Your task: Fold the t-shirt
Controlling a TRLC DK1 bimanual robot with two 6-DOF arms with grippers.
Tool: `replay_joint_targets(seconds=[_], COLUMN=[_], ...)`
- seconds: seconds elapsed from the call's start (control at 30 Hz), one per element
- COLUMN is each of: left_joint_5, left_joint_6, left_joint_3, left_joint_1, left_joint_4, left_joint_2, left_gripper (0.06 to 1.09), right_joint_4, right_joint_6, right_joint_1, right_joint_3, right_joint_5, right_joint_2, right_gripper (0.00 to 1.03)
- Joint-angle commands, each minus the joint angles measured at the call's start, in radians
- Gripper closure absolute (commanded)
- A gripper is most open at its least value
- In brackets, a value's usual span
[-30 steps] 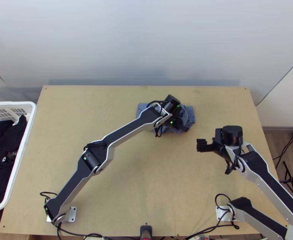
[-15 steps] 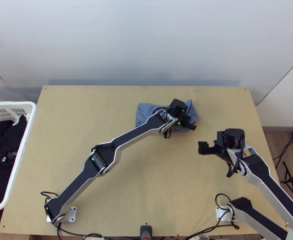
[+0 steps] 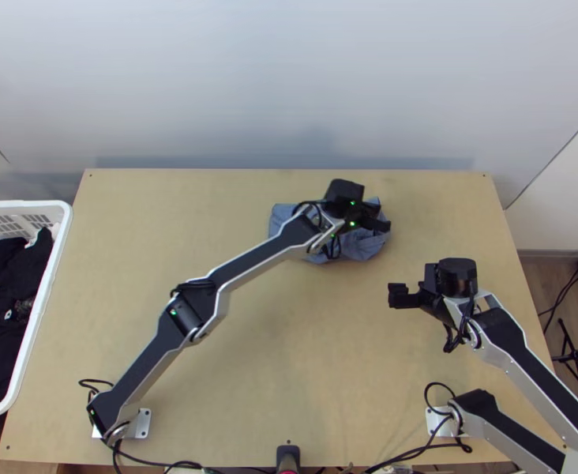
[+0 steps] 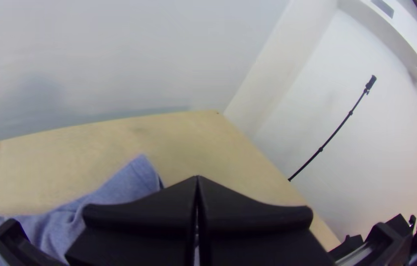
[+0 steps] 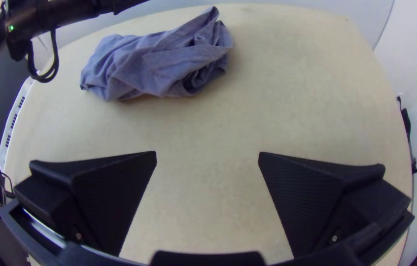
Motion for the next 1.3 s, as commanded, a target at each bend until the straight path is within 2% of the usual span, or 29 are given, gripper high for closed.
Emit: replay_joint_targets(seconds=[0.0,0.23,0.33,0.47,0.67,0.7,0.73,0.77,0.87,0.9,1.27], left_joint_5=[0.033,0.009,0.004,-0.008,-0.019,-0.020,-0.022,-0.025,-0.025,-0.025,-0.025], left_joint_6=[0.053,0.139,0.160,0.180,0.186,0.195,0.203,0.206,0.208,0.208,0.206], left_joint_3=[-0.096,-0.154,-0.254,-0.367,-0.508,-0.534,-0.560,-0.594,-0.701,-0.732,-0.870], left_joint_1=[0.058,0.182,0.221,0.256,0.285,0.288,0.290,0.291,0.294,0.296,0.323], left_joint_4=[-0.113,-0.357,-0.369,-0.369,-0.326,-0.320,-0.309,-0.294,-0.226,-0.206,-0.185], left_joint_2=[-0.136,-0.262,-0.348,-0.455,-0.595,-0.618,-0.642,-0.669,-0.756,-0.782,-0.897], left_gripper=[1.05,1.05,1.05,1.05,1.05,1.02,0.94,0.80,0.21,0.12,0.12], right_joint_4=[0.067,0.205,0.268,0.279,0.293,0.293,0.293,0.293,0.293,0.293,0.291], right_joint_6=[0.008,0.046,0.087,0.130,0.201,0.204,0.206,0.207,0.204,0.204,0.216], right_joint_1=[-0.017,-0.045,-0.068,-0.077,-0.072,-0.069,-0.068,-0.068,-0.066,-0.068,-0.045], right_joint_3=[-0.002,0.060,0.090,0.176,0.284,0.299,0.314,0.327,0.365,0.376,0.497], right_joint_5=[-0.023,-0.104,-0.177,-0.263,-0.335,-0.340,-0.348,-0.352,-0.355,-0.358,-0.365], right_joint_2=[0.025,0.220,0.328,0.466,0.618,0.644,0.668,0.690,0.746,0.760,0.869], right_gripper=[0.06,0.06,0.06,0.06,0.06,0.06,0.06,0.06,0.06,0.06,0.07])
